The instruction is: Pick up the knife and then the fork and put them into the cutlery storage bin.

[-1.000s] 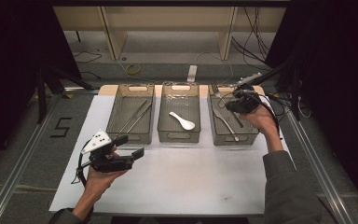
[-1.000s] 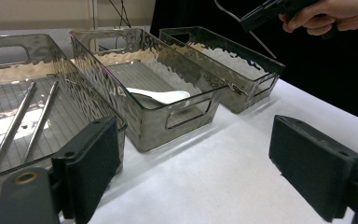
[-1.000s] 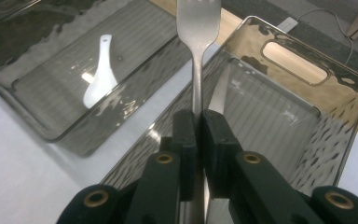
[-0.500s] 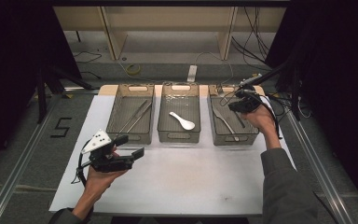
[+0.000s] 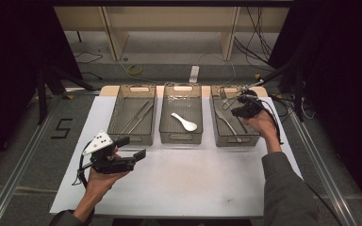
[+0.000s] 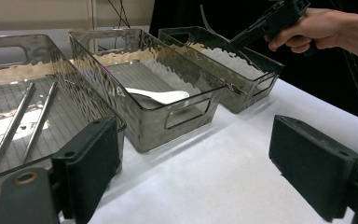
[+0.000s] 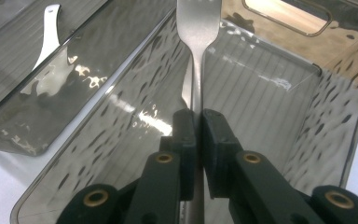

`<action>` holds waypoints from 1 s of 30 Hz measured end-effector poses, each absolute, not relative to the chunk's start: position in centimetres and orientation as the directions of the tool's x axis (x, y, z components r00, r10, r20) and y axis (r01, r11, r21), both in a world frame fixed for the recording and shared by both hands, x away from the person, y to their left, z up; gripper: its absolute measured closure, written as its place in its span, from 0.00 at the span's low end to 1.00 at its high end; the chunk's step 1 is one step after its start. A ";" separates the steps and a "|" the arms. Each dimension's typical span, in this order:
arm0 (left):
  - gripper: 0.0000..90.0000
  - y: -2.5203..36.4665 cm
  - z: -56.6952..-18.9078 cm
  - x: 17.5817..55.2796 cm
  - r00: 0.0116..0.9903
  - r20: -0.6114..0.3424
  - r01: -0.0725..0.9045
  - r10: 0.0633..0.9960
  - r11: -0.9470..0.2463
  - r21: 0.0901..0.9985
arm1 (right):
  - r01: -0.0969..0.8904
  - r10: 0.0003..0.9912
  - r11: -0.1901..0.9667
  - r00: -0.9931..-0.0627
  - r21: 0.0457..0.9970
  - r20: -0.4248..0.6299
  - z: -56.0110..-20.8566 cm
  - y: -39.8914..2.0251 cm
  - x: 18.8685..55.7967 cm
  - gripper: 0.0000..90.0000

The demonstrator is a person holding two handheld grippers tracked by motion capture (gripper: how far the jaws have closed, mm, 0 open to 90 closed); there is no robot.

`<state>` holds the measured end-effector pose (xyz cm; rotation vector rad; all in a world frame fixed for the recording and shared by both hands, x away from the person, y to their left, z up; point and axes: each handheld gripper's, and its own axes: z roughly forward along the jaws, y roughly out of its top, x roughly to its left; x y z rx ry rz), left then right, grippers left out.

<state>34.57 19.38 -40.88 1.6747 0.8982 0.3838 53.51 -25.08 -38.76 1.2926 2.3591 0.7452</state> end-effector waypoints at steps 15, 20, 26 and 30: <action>0.17 19.4 -40.9 34.6 0.654 -0.201 0.360 0.729 -0.067 0.931 | 0.709 0.865 0.430 -0.501 0.559 -0.029 -40.5 -25.1 53.8 0.94; 0.17 19.3 -40.9 34.5 0.655 -0.201 0.360 0.729 -0.066 0.931 | 0.723 0.871 0.421 -0.490 0.548 -0.024 -40.8 -25.0 53.9 0.93; 0.17 19.3 -40.9 34.5 0.655 -0.201 0.361 0.729 -0.067 0.930 | 0.731 0.877 0.398 -0.481 0.554 0.004 -40.5 -24.9 54.0 0.81; 0.17 19.3 -40.9 34.5 0.654 -0.204 0.363 0.728 -0.066 0.929 | 0.724 0.876 0.389 -0.482 0.569 0.014 -40.1 -25.0 53.8 0.74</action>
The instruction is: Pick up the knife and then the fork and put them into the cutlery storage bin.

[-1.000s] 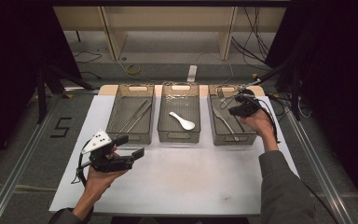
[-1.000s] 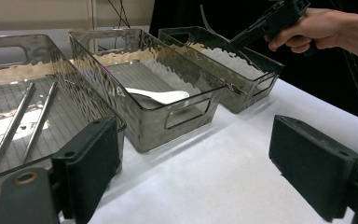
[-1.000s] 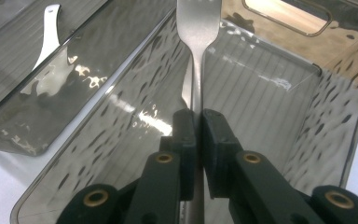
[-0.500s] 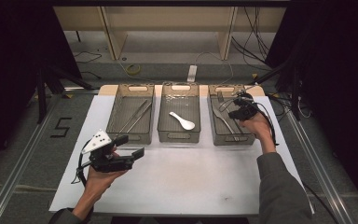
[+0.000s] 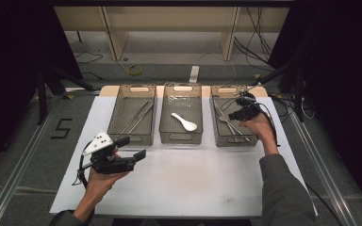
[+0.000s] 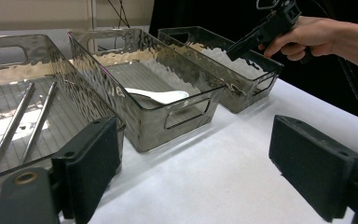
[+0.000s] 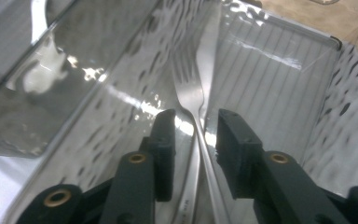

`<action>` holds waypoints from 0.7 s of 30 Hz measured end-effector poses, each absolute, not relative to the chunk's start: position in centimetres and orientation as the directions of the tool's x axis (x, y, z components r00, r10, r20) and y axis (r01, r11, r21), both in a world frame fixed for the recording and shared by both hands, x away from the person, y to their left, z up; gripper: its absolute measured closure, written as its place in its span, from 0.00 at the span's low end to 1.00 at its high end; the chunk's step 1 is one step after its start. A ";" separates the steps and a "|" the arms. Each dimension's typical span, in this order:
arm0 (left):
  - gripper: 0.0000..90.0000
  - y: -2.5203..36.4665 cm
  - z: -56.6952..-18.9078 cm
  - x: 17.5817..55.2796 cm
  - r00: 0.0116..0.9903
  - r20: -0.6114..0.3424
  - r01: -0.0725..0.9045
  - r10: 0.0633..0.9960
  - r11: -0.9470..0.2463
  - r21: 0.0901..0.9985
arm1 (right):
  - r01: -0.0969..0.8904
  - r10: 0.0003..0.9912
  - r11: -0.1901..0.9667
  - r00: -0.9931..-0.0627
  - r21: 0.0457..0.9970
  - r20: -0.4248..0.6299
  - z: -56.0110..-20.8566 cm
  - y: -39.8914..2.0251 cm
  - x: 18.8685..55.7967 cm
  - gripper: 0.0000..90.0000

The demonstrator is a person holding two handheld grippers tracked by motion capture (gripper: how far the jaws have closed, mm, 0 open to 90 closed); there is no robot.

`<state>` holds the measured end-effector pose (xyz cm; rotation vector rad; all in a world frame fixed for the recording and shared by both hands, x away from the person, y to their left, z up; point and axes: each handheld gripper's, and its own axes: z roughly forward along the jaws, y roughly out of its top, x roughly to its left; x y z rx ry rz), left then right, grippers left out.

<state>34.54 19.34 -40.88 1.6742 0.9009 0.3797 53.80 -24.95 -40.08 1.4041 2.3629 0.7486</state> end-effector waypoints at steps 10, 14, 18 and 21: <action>0.17 19.3 -40.9 34.5 0.655 -0.203 0.362 0.728 -0.067 0.930 | 0.684 0.857 0.360 -0.512 0.634 0.066 -39.1 -24.5 52.2 0.59; 0.17 19.3 -40.9 34.5 0.655 -0.206 0.365 0.727 -0.066 0.929 | 0.647 0.833 0.349 -0.546 0.678 0.092 -38.6 -23.9 50.8 0.52; 0.17 19.2 -40.9 34.5 0.657 -0.206 0.367 0.725 -0.069 0.928 | 0.610 0.808 0.337 -0.579 0.717 0.113 -38.0 -23.4 49.1 0.50; 0.17 19.2 -40.9 34.5 0.658 -0.205 0.366 0.725 -0.070 0.928 | 0.590 0.791 0.321 -0.597 0.741 0.132 -37.8 -23.1 47.8 0.48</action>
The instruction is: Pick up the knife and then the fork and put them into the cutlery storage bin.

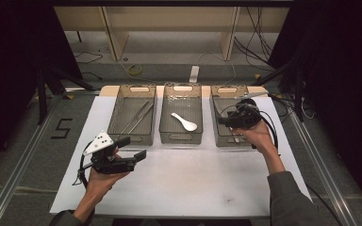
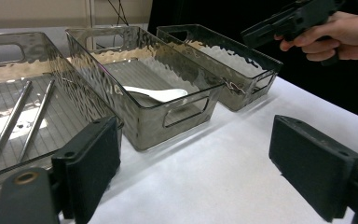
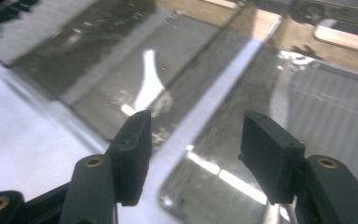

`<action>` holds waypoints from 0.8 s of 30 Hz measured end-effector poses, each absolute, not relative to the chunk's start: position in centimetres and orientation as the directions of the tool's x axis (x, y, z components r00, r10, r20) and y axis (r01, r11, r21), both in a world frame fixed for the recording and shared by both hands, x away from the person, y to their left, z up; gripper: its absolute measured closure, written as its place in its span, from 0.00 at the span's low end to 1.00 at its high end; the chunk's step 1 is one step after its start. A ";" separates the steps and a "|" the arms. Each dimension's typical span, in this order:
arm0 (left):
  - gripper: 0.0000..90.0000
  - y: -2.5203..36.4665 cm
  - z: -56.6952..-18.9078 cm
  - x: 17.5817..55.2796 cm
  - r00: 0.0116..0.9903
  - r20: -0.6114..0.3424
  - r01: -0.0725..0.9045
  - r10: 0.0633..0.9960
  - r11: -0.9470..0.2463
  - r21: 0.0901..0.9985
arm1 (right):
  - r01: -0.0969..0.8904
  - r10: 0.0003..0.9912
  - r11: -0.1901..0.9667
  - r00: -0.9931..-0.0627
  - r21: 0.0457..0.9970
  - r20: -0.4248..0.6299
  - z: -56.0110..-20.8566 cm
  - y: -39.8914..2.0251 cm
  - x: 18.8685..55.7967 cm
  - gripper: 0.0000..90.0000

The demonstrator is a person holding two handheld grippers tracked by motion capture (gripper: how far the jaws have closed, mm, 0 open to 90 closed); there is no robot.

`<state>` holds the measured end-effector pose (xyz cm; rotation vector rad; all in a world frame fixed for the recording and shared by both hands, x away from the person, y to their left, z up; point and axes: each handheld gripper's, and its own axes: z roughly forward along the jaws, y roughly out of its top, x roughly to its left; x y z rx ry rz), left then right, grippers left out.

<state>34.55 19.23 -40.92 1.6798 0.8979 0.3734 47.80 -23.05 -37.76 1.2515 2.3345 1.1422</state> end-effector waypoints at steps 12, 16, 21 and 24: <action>0.17 19.0 -41.0 34.6 0.678 -0.204 0.374 0.706 -0.092 0.923 | 0.515 0.740 0.329 -0.661 0.792 0.122 -38.0 -21.8 43.6 0.39; 0.17 19.0 -41.0 34.6 0.680 -0.207 0.379 0.704 -0.096 0.920 | 0.491 0.731 0.331 -0.674 0.806 0.110 -38.3 -21.6 42.2 0.38; 0.17 18.8 -41.1 34.6 0.691 -0.208 0.387 0.692 -0.111 0.915 | 0.483 0.727 0.304 -0.674 0.821 0.127 -39.0 -21.6 40.9 0.38; 0.17 18.7 -41.1 34.6 0.692 -0.208 0.386 0.691 -0.111 0.916 | 0.473 0.721 0.284 -0.679 0.834 0.139 -39.3 -21.6 40.3 0.38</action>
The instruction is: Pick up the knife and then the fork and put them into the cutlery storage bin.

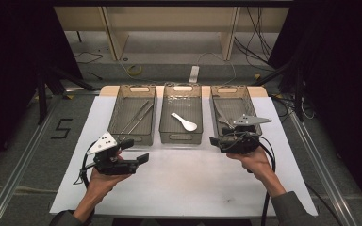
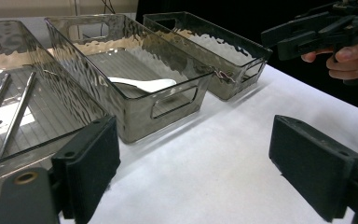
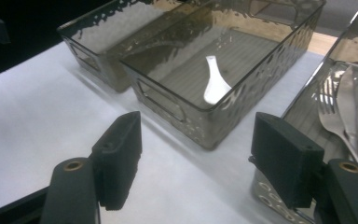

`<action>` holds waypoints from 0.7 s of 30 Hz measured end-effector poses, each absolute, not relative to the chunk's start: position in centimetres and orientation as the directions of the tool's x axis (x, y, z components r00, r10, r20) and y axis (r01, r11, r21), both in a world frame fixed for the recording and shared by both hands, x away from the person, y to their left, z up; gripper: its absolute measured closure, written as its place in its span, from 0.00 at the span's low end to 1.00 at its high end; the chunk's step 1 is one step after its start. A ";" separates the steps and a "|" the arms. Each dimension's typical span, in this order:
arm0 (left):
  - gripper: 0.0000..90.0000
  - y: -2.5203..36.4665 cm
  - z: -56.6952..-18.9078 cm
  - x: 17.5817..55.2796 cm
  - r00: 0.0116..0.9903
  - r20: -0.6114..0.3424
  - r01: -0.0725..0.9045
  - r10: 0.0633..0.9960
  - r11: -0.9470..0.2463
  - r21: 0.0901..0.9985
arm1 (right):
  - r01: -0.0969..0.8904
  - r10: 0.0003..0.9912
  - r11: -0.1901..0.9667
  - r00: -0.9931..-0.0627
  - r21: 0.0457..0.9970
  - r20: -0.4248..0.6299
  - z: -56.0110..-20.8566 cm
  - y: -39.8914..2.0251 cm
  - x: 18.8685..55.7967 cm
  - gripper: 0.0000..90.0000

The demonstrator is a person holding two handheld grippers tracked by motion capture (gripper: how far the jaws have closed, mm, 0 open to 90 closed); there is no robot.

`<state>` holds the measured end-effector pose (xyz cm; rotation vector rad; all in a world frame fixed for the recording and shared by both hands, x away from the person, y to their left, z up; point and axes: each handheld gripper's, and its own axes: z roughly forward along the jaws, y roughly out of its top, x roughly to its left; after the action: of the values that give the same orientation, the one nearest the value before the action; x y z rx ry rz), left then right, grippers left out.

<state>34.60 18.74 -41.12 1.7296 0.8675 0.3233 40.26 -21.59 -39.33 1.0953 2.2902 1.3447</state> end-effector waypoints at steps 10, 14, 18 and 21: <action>0.17 18.7 -41.1 34.6 0.695 -0.210 0.388 0.688 -0.112 0.915 | 0.444 0.706 0.236 -0.689 0.864 0.161 -40.2 -21.5 38.5 0.36; 0.17 18.7 -41.1 34.6 0.696 -0.210 0.388 0.687 -0.113 0.915 | 0.435 0.700 0.228 -0.695 0.871 0.164 -40.3 -21.6 38.0 0.35; 0.17 18.7 -41.1 34.6 0.698 -0.209 0.388 0.685 -0.116 0.914 | 0.416 0.689 0.236 -0.709 0.878 0.151 -40.4 -21.6 37.3 0.33; 0.17 18.7 -41.1 34.6 0.699 -0.210 0.391 0.684 -0.120 0.913 | 0.413 0.690 0.232 -0.708 0.881 0.150 -40.6 -21.7 36.9 0.33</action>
<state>34.58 18.68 -41.13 1.7400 0.8617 0.3124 36.89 -21.71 -40.59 1.0331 2.2370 1.4663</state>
